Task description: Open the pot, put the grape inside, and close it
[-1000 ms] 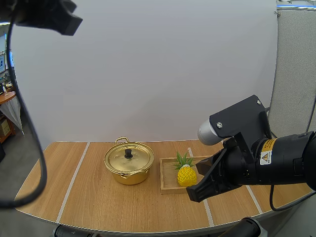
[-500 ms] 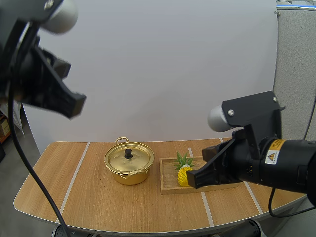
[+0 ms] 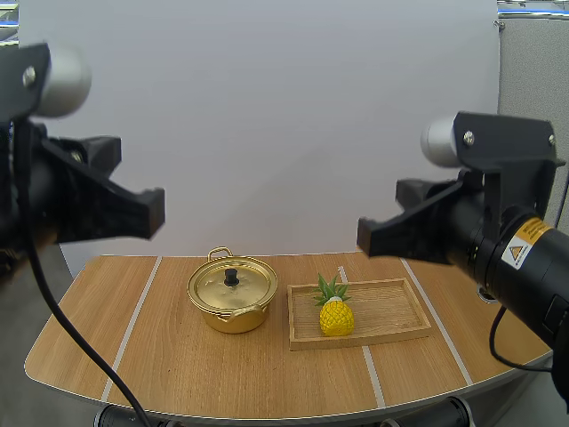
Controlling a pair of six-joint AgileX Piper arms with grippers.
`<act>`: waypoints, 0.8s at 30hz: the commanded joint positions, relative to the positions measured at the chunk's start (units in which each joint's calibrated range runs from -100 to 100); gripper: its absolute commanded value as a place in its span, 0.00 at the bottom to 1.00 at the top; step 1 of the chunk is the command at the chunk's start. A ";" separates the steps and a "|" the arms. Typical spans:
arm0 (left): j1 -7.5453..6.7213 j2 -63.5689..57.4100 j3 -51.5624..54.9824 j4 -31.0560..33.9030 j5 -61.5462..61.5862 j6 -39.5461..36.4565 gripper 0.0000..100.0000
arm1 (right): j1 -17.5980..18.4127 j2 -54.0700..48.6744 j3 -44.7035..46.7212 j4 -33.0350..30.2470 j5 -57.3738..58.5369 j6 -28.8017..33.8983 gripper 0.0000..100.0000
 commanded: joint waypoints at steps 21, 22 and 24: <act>1.34 -6.27 41.94 0.38 -57.87 -3.98 0.00 | -3.12 -0.48 27.77 -1.93 -36.89 0.73 0.00; 1.34 -6.27 43.99 0.38 -60.51 -3.98 0.00 | -3.12 -0.48 29.85 -1.93 -38.84 0.73 0.00; 1.34 -6.27 49.14 0.38 -68.22 -3.98 0.00 | -3.12 -0.48 34.06 -1.93 -45.73 0.73 0.00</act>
